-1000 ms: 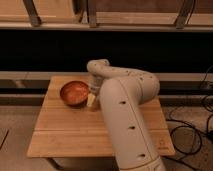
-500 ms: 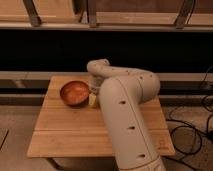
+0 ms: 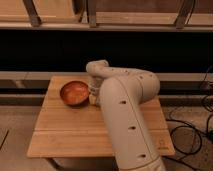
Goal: Stand the bottle upright
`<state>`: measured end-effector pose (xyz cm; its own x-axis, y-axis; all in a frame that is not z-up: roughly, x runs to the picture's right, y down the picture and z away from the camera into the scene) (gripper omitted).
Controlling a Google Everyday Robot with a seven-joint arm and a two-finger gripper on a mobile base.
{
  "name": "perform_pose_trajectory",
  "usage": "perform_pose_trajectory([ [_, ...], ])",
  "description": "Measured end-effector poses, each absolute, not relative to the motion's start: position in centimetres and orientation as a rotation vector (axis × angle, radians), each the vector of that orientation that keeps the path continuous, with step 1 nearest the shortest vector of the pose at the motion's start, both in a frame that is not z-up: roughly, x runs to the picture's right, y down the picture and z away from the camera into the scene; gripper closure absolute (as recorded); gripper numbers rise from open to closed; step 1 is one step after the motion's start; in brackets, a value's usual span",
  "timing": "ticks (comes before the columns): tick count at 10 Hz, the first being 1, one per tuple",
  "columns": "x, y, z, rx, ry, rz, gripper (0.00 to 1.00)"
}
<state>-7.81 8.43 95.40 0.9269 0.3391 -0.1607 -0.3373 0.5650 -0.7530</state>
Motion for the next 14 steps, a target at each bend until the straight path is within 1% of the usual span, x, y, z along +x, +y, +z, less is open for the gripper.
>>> perform_pose_trajectory([
  [1,-8.4,8.0,95.2,-0.877,-0.019,0.395,1.0],
  [3,-9.9,5.8,94.3,-0.83,-0.077,0.391,1.0],
  [5,-12.4,1.5,92.0,-0.731,-0.184,0.379,1.0],
  [8,-14.1,-2.6,87.7,-0.603,-0.365,0.413,1.0],
  [9,-14.1,-3.2,86.8,-0.579,-0.418,0.443,1.0],
  [12,-12.1,-4.7,83.2,-0.497,-0.663,0.616,1.0],
  [13,-11.5,-5.0,82.0,-0.462,-0.748,0.657,1.0],
  [14,-9.7,-5.0,80.8,-0.395,-0.844,0.691,1.0],
])
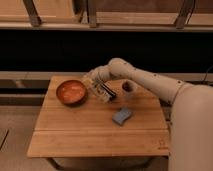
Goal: Stand the bottle upright
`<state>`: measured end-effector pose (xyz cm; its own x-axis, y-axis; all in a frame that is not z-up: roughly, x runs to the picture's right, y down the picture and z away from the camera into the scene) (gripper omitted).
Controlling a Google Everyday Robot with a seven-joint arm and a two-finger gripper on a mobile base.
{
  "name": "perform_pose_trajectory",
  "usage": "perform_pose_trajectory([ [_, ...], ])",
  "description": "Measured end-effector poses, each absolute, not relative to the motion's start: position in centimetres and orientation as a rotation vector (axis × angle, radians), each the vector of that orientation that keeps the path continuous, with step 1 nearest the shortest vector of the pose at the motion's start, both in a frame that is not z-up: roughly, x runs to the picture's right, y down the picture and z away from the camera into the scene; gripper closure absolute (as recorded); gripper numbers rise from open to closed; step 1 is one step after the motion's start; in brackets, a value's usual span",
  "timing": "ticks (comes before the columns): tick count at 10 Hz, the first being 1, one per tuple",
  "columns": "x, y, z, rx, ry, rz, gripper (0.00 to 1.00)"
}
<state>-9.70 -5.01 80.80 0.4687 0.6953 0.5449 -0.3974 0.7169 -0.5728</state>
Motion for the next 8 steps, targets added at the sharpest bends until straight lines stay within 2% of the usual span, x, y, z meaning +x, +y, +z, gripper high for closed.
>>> perform_pose_trajectory([
  [4,-5.1,-2.2,77.3,-0.118,-1.085,0.583,1.0],
  [6,-4.6,0.1,76.3,-0.028,-1.18,0.461,1.0],
  [8,-5.7,3.5,76.6,-0.007,-1.299,0.33,1.0],
])
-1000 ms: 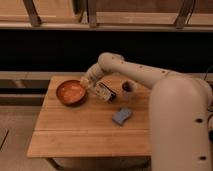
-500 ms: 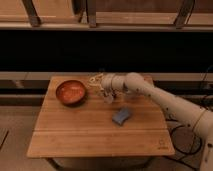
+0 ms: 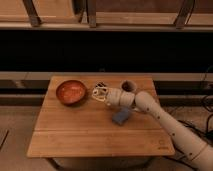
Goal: Stand the bottle upright
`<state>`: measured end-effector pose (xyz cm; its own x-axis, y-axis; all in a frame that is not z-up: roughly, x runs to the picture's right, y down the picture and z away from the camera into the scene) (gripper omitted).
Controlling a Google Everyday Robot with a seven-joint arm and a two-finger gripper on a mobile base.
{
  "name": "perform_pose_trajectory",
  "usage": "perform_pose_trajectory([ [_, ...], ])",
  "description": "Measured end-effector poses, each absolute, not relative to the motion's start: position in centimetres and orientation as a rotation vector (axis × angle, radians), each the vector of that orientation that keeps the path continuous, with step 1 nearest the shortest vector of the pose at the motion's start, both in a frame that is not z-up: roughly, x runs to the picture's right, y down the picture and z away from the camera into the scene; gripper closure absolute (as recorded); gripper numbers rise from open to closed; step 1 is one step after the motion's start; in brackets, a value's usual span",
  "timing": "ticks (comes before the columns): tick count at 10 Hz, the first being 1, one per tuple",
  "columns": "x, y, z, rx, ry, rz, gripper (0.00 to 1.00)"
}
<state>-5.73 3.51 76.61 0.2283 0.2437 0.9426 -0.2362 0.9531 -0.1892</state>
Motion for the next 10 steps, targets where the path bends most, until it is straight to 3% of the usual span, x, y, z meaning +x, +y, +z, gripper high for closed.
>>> perform_pose_trajectory([
  [3,-7.0,5.9,78.7,-0.076,-1.453,0.253,1.0],
  [8,-6.1,1.5,80.3,-0.11,-1.573,0.272,1.0],
  [10,-6.9,0.1,79.8,-0.189,-1.581,0.327,1.0],
])
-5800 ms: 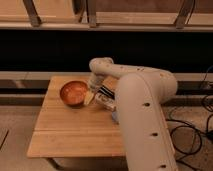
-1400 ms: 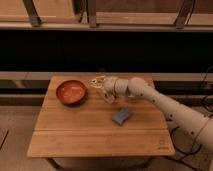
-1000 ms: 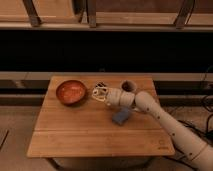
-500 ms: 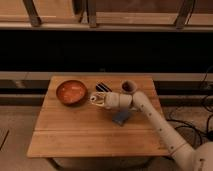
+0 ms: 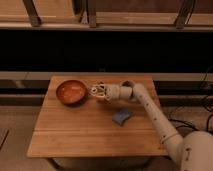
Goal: Stand the bottle upright
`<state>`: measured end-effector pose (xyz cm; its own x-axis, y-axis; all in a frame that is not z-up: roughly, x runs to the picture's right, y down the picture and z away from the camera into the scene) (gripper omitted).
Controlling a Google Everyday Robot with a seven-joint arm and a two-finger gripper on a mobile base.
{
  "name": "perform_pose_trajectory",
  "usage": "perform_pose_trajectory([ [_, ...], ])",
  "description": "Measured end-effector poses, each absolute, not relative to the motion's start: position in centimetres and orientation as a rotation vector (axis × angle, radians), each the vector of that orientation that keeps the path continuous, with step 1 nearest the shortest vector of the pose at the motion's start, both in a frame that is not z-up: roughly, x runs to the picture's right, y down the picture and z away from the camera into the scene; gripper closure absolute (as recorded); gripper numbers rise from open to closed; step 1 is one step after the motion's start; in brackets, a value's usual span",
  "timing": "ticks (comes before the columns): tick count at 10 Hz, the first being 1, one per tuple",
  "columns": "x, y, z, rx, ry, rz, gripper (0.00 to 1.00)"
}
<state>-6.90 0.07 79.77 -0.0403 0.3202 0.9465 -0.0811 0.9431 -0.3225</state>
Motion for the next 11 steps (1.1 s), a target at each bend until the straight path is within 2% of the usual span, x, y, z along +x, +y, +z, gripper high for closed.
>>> perform_pose_trajectory([
  [6,-8.8,-1.2,80.3,-0.43,-1.455,0.633,0.98],
  [7,-8.9,-1.2,80.4,-0.44,-1.448,0.65,0.93],
  [9,-8.9,-1.3,80.3,-0.442,-1.447,0.653,0.71],
  [11,-8.9,-1.3,80.3,-0.442,-1.447,0.653,0.53],
])
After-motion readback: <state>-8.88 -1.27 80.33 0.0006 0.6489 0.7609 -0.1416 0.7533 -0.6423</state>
